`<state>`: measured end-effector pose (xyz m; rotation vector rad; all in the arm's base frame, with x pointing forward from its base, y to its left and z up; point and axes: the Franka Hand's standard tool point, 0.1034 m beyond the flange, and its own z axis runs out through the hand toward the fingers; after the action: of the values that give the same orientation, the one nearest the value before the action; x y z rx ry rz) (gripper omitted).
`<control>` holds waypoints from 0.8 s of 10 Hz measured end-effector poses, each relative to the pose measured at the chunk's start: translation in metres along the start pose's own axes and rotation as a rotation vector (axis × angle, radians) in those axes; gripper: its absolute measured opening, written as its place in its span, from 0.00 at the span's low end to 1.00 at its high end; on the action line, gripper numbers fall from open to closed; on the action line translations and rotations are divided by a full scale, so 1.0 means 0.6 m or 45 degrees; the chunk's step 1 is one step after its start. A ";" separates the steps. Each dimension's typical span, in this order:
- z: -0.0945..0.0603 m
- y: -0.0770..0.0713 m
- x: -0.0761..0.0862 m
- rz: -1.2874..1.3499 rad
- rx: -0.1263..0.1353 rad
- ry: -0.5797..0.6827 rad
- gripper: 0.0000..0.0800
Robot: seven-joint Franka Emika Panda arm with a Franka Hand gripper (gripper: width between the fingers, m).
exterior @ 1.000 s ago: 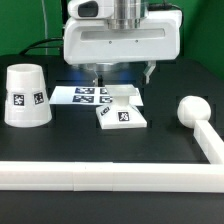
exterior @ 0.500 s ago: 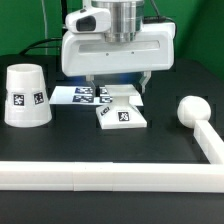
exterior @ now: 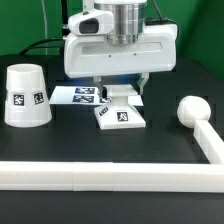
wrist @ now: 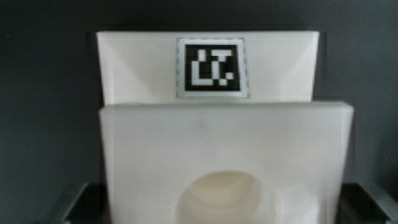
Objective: Assemble lamp
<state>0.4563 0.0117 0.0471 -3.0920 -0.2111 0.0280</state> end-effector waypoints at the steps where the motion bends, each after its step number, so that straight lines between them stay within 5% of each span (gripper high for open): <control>1: 0.000 0.000 0.000 0.000 0.000 0.000 0.67; 6: 0.000 -0.001 0.001 -0.001 0.000 0.000 0.67; 8: 0.000 -0.012 0.039 -0.007 0.005 0.018 0.67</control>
Offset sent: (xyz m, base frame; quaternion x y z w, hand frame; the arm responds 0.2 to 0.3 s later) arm 0.0000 0.0000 0.0000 0.0000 0.0000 0.0000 1.0000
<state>0.4782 0.0222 0.0473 -3.0870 -0.2183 0.0064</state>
